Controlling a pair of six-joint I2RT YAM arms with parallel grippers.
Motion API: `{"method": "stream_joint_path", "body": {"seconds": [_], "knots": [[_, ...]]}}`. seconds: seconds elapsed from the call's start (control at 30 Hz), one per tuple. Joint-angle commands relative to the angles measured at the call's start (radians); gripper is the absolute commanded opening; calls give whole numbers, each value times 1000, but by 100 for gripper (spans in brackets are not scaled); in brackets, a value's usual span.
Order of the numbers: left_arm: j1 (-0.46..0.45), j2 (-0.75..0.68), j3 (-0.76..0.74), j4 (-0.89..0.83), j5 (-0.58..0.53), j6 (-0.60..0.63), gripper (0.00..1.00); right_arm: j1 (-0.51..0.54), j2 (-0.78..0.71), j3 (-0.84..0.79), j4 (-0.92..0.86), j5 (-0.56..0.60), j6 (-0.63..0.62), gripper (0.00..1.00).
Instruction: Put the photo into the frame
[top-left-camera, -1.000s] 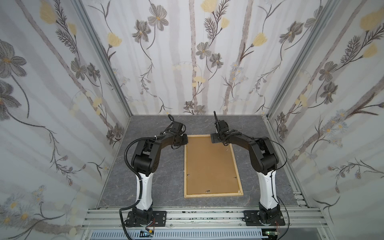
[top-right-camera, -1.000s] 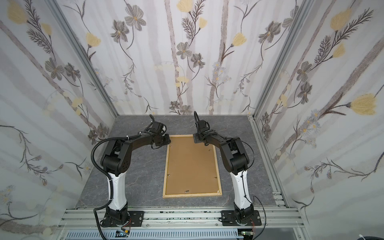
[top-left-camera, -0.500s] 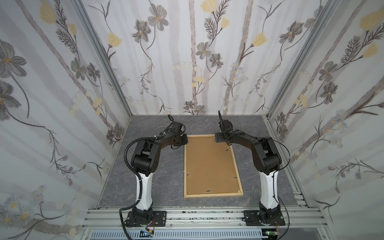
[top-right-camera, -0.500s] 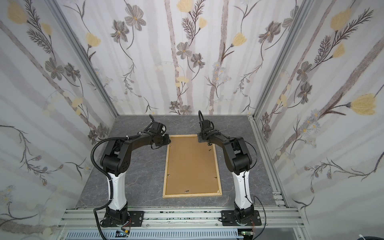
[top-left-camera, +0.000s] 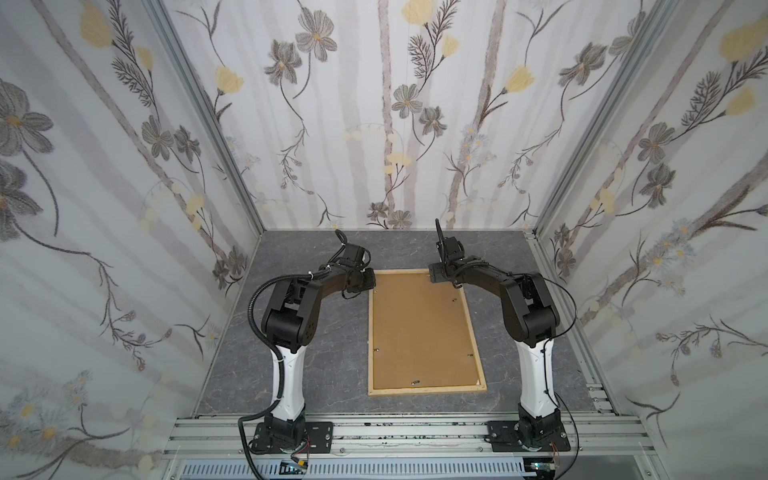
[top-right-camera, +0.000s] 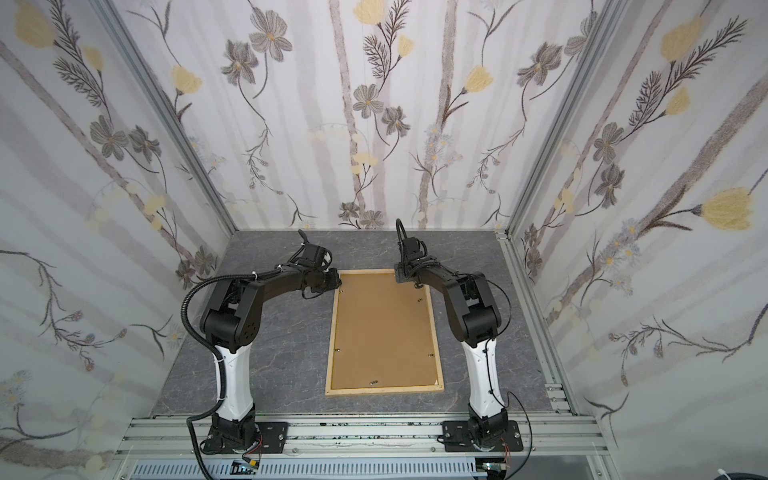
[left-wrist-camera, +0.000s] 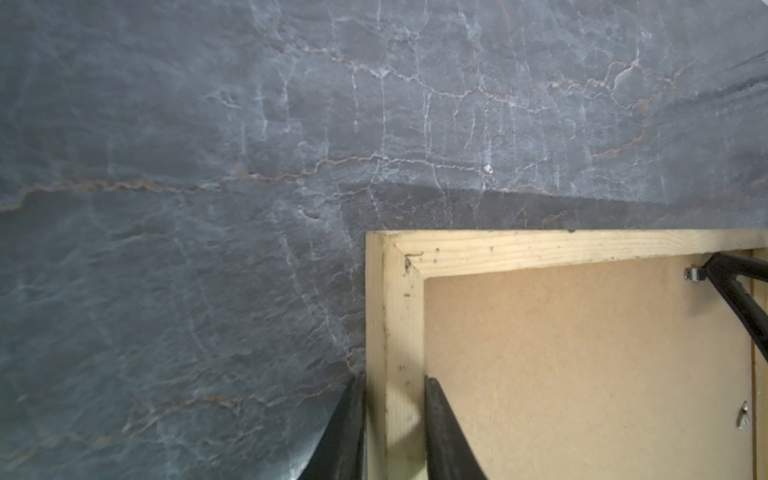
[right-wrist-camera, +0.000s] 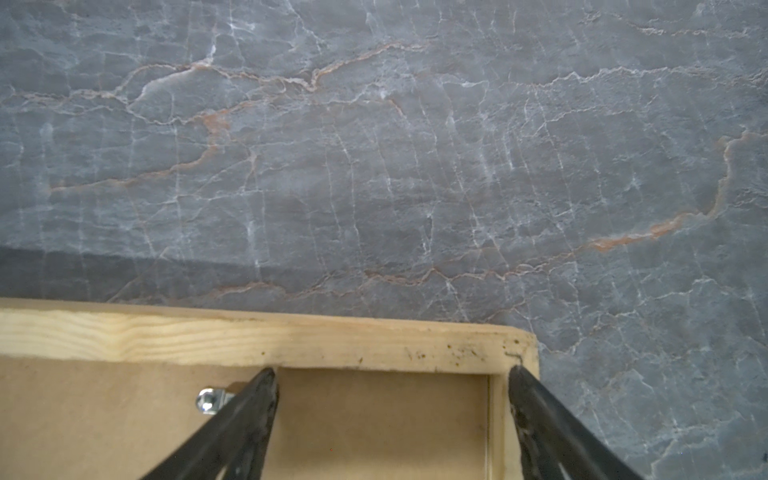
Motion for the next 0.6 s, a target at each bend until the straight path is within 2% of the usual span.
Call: {"method": "stream_joint_path", "body": {"seconds": [0.0, 0.2, 0.57], "knots": [[1, 1, -13, -88, -17, 15, 25, -1, 23, 8, -34, -1, -2, 86], [1, -7, -29, -82, -20, 17, 24, -4, 41, 24, -46, 8, 17, 86], [3, -9, -33, -79, -27, 19, 24, -4, -89, -33, -25, 18, 22, 86]]}}
